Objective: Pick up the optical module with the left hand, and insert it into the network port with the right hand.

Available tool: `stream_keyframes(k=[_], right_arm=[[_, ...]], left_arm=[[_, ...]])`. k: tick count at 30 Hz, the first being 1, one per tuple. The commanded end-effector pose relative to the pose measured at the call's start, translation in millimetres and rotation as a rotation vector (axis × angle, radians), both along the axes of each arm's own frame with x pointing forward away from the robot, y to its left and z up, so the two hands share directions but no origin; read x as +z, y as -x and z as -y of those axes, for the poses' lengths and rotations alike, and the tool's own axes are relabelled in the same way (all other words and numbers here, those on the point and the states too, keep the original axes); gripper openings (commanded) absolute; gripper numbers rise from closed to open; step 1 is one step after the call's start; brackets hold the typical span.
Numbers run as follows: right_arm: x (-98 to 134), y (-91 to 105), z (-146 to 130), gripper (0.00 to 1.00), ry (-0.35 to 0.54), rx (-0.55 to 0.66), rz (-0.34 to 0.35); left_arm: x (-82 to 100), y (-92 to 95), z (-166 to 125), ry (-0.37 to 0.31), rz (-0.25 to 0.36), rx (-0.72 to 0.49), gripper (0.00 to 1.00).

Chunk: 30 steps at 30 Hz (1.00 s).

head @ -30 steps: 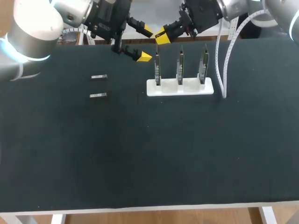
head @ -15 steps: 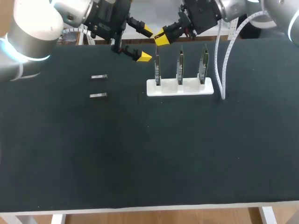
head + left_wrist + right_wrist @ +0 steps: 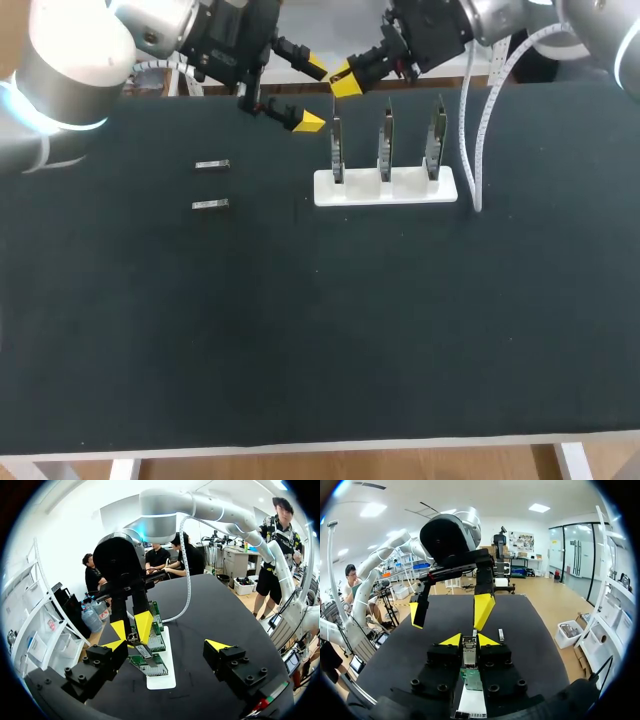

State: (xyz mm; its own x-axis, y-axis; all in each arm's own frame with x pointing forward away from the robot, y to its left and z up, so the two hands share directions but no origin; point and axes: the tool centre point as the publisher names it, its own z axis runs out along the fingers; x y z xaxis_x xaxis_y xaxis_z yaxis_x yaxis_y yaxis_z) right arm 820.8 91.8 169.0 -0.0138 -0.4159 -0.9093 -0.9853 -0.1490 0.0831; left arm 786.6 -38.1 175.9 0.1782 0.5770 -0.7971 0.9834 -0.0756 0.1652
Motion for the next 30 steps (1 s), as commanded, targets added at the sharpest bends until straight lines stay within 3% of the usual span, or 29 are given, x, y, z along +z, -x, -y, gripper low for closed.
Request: stream_keyframes(k=[1,30], right_arm=[[-1.9,-9.2,-1.9,0.00,0.003,0.014,-0.008],[-6.5,-9.6,-3.2,0.00,-0.001,0.014,-0.006]], left_arm=[[0.8,-1.4,0.9,-0.006,-0.003,-0.001,1.00],[0.8,-1.4,0.9,-0.006,-0.003,-0.001,1.00]])
